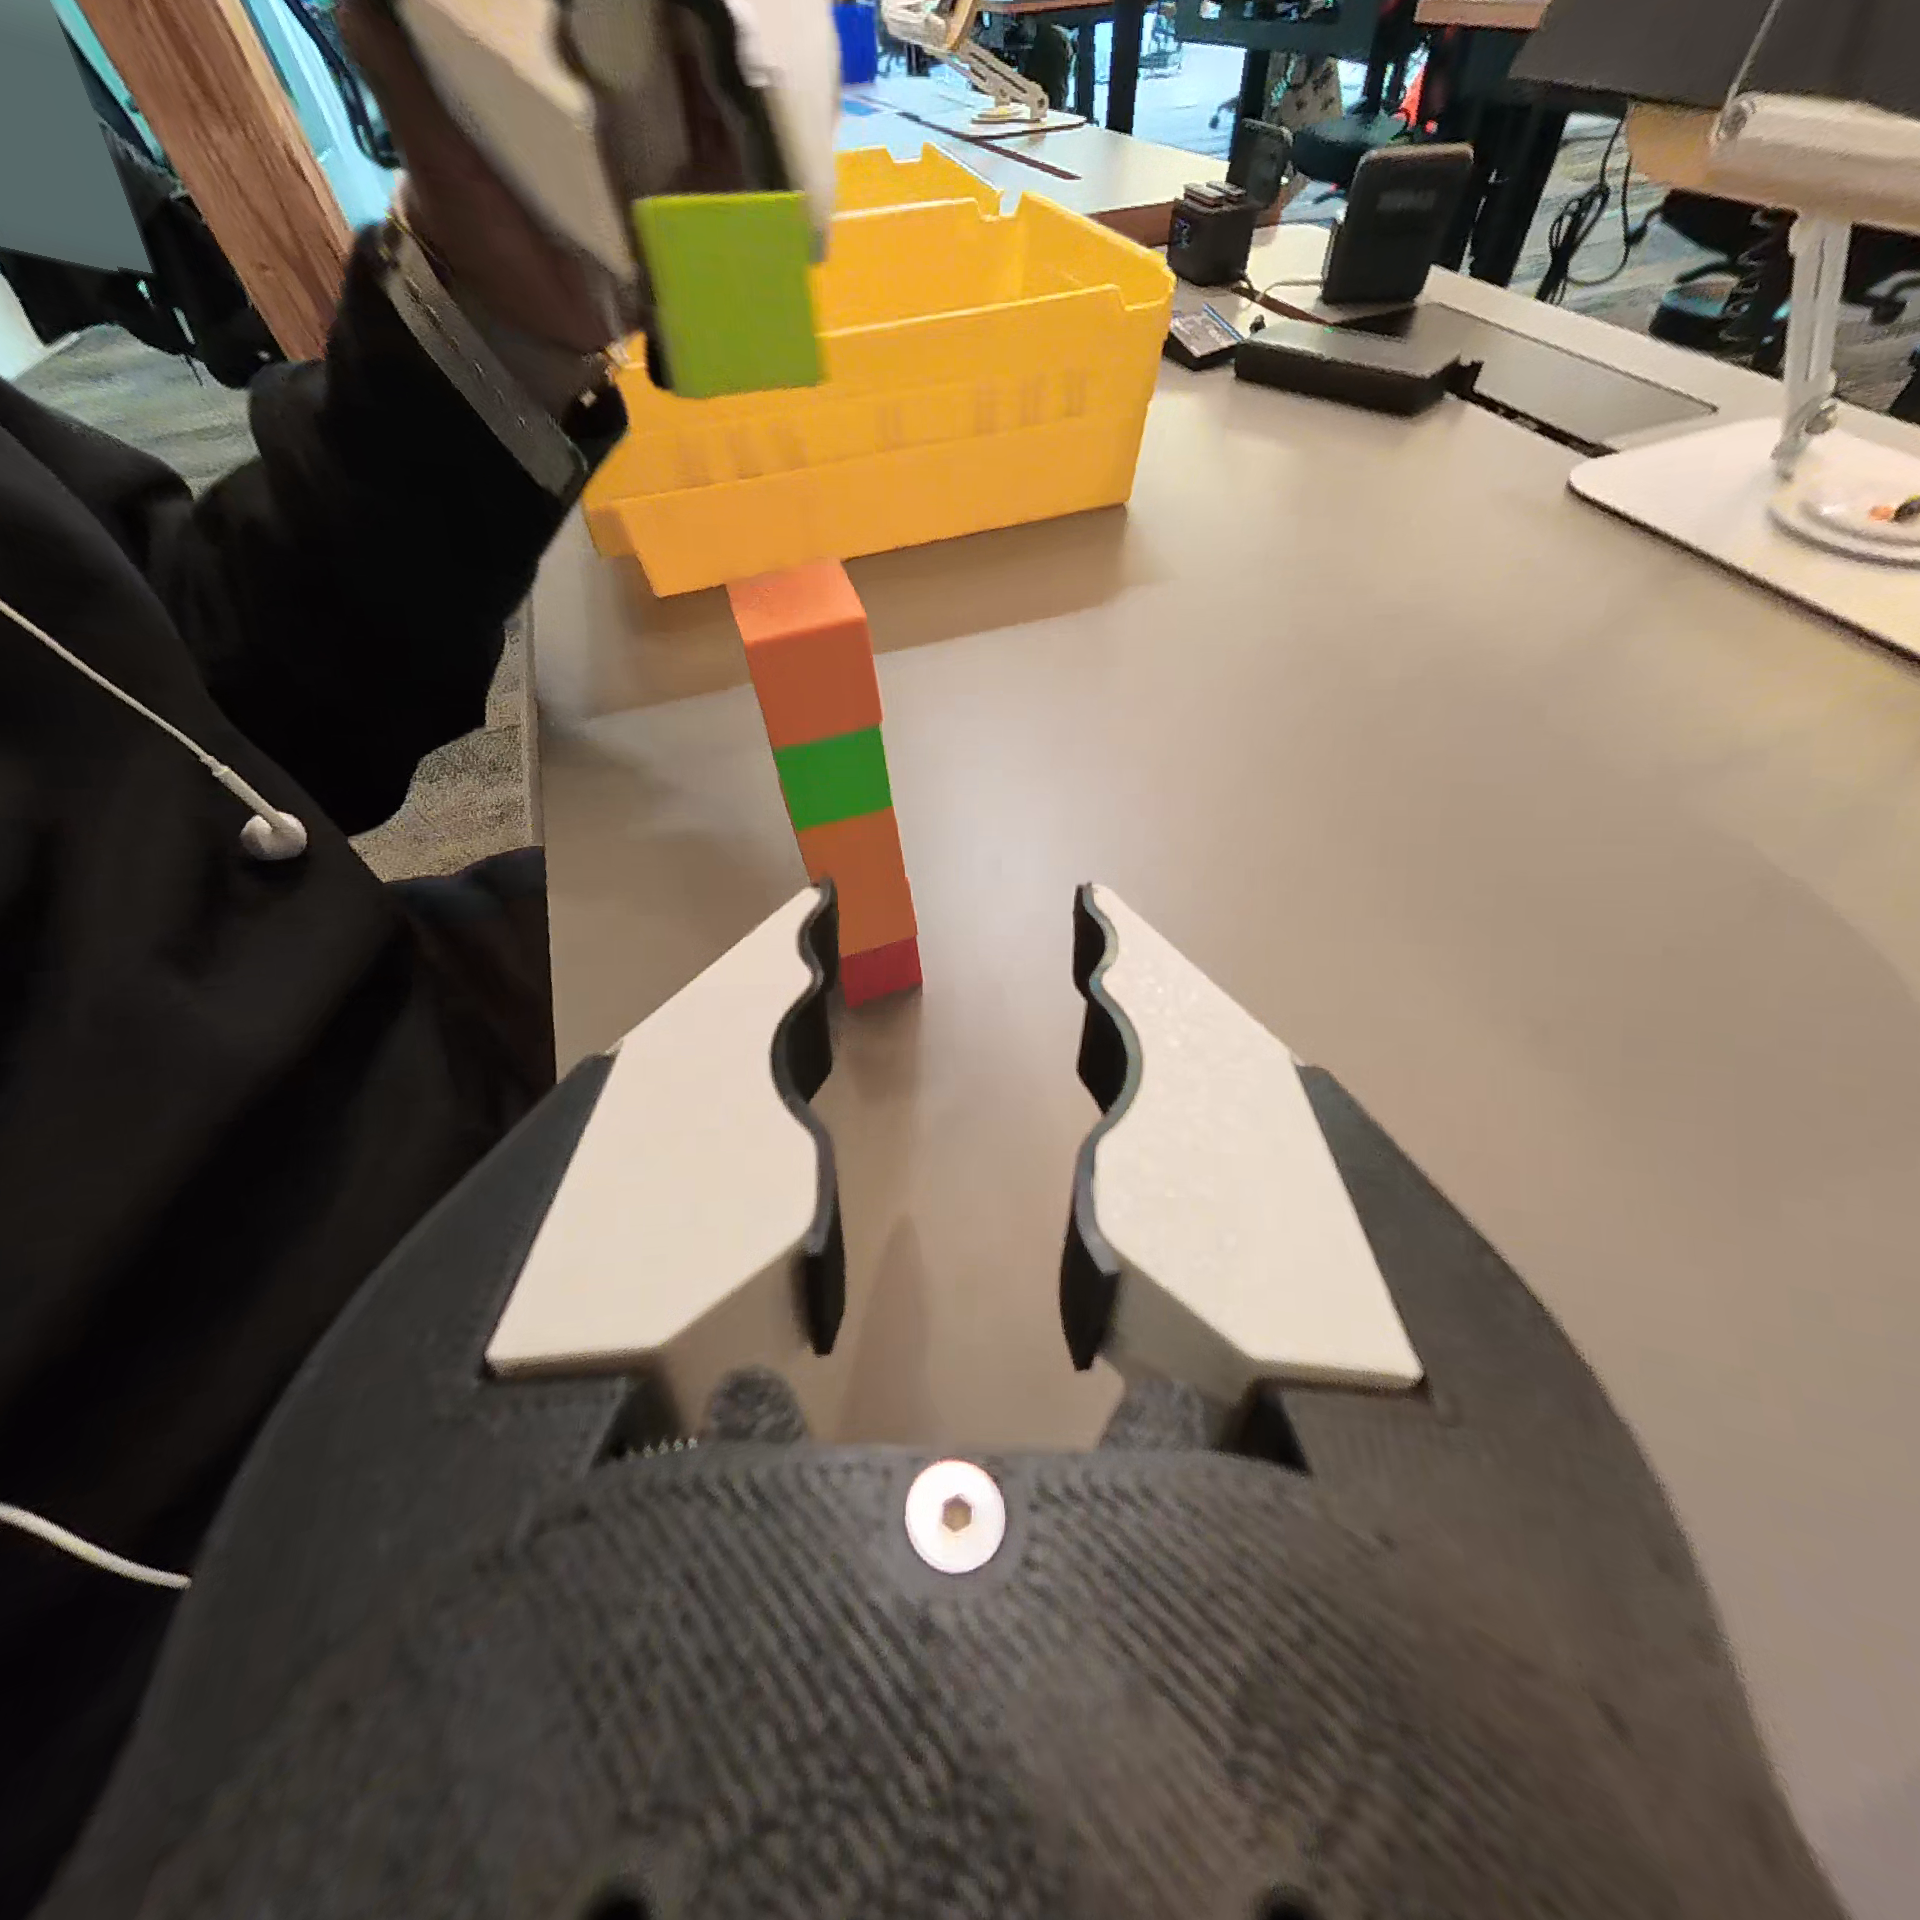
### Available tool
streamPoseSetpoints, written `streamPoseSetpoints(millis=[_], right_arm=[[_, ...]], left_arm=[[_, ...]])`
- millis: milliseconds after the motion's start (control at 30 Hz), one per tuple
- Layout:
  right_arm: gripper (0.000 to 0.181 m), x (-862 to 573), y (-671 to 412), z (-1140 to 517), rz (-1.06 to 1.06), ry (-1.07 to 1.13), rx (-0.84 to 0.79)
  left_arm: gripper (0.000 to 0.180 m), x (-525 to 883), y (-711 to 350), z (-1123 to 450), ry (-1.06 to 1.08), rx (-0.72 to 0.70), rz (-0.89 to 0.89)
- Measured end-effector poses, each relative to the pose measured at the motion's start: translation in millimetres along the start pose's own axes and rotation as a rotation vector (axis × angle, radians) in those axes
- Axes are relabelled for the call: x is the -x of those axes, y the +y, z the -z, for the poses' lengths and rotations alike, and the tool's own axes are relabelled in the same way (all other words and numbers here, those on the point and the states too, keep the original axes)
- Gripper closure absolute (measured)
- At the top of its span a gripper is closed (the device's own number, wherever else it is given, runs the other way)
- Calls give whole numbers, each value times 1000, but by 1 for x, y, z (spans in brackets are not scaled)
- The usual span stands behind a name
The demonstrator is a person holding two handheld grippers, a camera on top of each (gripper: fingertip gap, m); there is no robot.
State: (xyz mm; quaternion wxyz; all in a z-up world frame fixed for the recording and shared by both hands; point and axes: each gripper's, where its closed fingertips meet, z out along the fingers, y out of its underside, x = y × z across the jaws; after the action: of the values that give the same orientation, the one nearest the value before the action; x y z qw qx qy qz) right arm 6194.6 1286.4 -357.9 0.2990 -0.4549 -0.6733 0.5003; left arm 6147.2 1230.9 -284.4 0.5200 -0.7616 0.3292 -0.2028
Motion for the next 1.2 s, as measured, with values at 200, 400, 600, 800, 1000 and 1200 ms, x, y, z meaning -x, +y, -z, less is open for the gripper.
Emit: streamPoseSetpoints(millis=[200, 400, 600, 800, 1000, 1200], right_arm=[[139, -3, 9, -2, -6, -9, -5], [140, 0, 18, -6, -18, -19, 12], [140, 2, 22, -7, -28, -33, 12], [141, 0, 22, -8, -34, -42, 9], [141, -1, 22, -8, -33, -37, 6], [141, -3, 22, -9, -34, -34, 3]], left_arm=[[157, -10, 3, -9, 97, 75, -11], [156, -9, 16, -22, 108, 175, -36], [156, -10, 18, -26, 115, 182, -37], [156, -8, 20, -28, 108, 202, -46], [156, -7, 22, -30, 99, 223, -53], [156, -6, 23, -30, 86, 237, -62]])
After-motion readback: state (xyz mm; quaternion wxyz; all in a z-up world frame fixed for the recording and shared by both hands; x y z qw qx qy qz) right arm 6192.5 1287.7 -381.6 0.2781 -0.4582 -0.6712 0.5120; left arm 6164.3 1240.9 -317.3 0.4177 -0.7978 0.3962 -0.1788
